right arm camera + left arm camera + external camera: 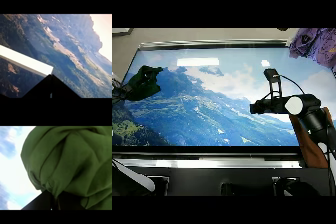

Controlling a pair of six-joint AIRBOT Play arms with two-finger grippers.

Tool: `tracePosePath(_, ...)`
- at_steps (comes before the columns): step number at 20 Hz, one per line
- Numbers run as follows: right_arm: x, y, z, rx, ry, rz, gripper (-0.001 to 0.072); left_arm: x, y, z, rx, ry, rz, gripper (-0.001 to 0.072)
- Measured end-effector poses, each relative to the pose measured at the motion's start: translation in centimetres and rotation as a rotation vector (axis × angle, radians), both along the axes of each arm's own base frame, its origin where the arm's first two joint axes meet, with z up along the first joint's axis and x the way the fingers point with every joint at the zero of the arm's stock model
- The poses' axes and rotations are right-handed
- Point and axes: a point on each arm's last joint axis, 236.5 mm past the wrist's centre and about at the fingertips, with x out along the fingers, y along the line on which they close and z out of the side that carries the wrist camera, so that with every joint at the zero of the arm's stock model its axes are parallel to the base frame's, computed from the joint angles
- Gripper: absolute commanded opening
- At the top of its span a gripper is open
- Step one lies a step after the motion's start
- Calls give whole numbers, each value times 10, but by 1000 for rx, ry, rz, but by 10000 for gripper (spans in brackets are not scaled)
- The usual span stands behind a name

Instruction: Fold the clothes and pants, and hang the long-sleeved shirts on hangers.

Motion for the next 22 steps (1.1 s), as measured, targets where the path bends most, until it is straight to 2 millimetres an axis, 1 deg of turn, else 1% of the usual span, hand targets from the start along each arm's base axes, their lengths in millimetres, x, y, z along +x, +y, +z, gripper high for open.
tracePosePath(2, 0, 0, 0, 0, 0, 0, 37, 3, -26, 11, -52, 4, -23, 9)
tracePosePath(3, 0, 0, 0, 0, 0, 0, 37, 3, -47, 18, -81, 15, -51, 8)
tracePosePath(5, 0, 0, 0, 0, 0, 0, 37, 5, -94, 39, -122, 31, -129, 8)
tracePosePath(7, 0, 0, 0, 0, 0, 0, 37, 3, -151, 64, -152, 45, -233, 8)
tracePosePath(8, 0, 0, 0, 0, 0, 0, 37, 0, -183, 77, -176, 45, -287, 8)
tracePosePath(10, 0, 0, 0, 0, 0, 0, 37, -15, -255, 102, -233, 45, -410, 9)
tracePosePath(12, 0, 0, 0, 0, 0, 0, 37, -41, -328, 123, -291, 45, -533, 9)
tracePosePath(13, 0, 0, 0, 0, 0, 0, 37, -60, -363, 129, -321, 58, -590, 9)
tracePosePath(15, 0, 0, 0, 0, 0, 0, 37, -101, -426, 133, -379, 92, -681, 9)
tracePosePath(17, 1, 0, 1, 0, -7, 1, 37, -146, -484, 125, -436, 134, -766, 9)
tracePosePath(18, 3, 0, 2, 2, -14, -1, 37, -170, -512, 117, -470, 161, -800, 9)
tracePosePath(20, 5, 1, 3, 4, -23, -3, 37, -213, -557, 98, -525, 207, -847, 11)
tracePosePath(22, 6, 1, 4, 6, -28, -4, 37, -249, -595, 82, -579, 228, -881, 30)
